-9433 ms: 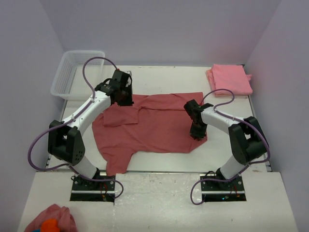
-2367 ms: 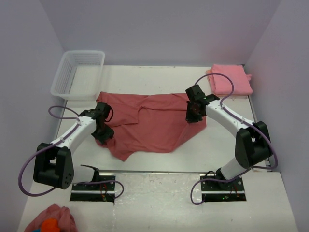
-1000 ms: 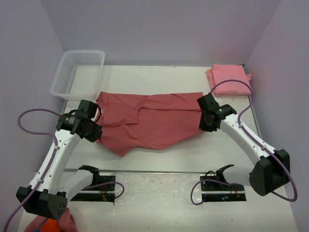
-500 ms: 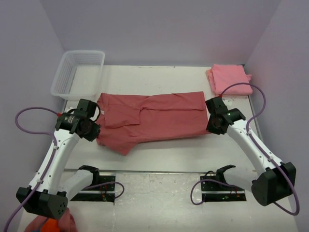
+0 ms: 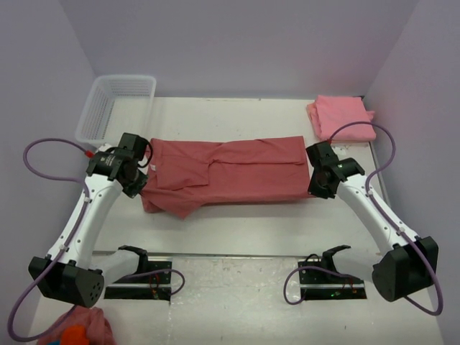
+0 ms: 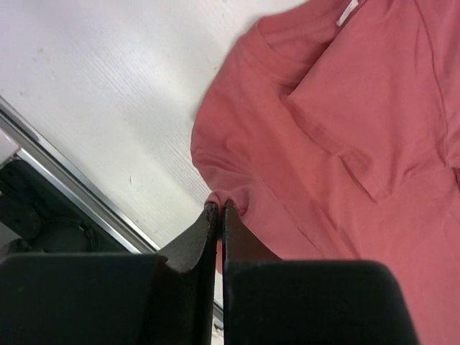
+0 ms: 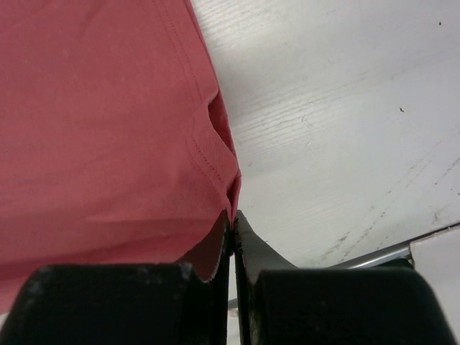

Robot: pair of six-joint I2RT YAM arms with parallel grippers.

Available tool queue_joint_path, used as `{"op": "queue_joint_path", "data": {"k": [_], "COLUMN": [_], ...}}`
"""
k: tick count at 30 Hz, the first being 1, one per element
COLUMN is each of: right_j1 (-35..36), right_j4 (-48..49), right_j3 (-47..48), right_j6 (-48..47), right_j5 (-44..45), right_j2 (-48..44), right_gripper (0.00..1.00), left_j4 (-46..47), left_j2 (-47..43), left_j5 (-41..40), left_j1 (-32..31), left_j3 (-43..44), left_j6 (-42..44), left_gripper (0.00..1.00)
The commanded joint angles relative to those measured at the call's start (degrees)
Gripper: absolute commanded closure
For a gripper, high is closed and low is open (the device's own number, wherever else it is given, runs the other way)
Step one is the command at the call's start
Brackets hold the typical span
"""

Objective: Fold and stack the t-shirts
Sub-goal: Fold the other side of the tshirt into a rectangle

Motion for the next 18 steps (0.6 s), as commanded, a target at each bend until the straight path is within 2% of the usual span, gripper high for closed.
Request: {"op": "queue_joint_path", "data": {"k": [1, 11, 18], "right_j1": [-0.64, -0.99, -2.04], "right_j4": [-1.06, -0.27, 0.78], "right_j3": [2.88, 9.29, 15.18], "right_j6": [-0.39, -0.83, -2.41], "right_j5": [2.45, 1.92, 1.48], "right_j2": [0.87, 9.13, 18.52], "right_gripper": [1.0, 1.0, 1.0], "left_j4": [-0.71, 2.8, 4.12], "left_j2": [2.6, 13.06, 21.58], "left_j5": [-6.2, -9.27, -11.56], "left_j1": [0.72, 0.72, 0.98], "left_j3": [4.66, 12.57, 18.81], "left_j6": [2.09, 8.25, 10.71], "left_gripper": [1.0, 1.0, 1.0]}}
